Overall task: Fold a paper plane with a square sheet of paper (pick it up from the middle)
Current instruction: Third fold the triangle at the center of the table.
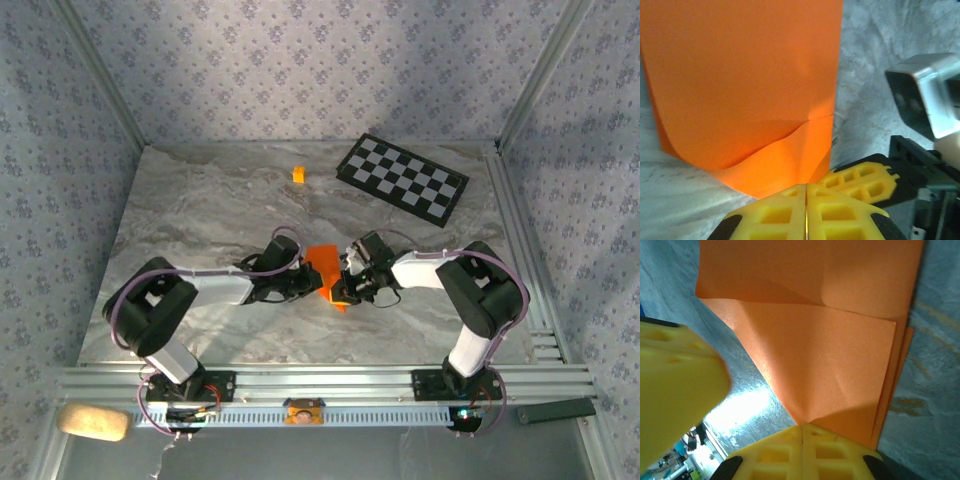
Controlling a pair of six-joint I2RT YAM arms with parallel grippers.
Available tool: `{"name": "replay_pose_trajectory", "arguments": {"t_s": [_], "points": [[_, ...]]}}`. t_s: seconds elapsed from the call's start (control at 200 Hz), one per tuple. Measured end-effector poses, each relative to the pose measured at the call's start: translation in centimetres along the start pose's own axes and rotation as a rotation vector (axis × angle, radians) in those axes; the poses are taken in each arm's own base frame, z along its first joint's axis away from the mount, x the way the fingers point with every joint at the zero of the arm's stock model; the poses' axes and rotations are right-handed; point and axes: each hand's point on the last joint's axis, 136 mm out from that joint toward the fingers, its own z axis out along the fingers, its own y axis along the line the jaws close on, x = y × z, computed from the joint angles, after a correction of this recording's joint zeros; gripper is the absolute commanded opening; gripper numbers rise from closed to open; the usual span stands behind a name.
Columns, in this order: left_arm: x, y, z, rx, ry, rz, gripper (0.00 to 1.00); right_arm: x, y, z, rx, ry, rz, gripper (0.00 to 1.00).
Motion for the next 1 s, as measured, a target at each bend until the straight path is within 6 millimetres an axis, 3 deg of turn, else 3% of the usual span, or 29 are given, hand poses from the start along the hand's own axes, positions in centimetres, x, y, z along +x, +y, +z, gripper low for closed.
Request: {"name": "replay_pose_trajectory", "arguments": {"t_s": [0.245,0.495,0.685,1.0], "points": [[0.5,0.9,1.9,-0.03,0.04,-0.001,0.06,-0.1,-0.1,-0.1,0.0,-0.002,0.003,0.0],[-0.2,1.3,1.8,-0.042,0.025,0.003,0.05,-0.1,-0.1,-0.1,-0.004,-0.005,0.0,0.0],[-2.8,2.6,0.8,-0.049,-0.015,-0.021,0.06,-0.2,-0.2,-0.1,-0.009,-0.012,-0.005,0.0],[-4.9,4.1,-0.5,-0.069,-0.051,-0.036,0.07,-0.4,-0.2,-0.1,-0.015,-0.022,-0.011,0.0]]}}
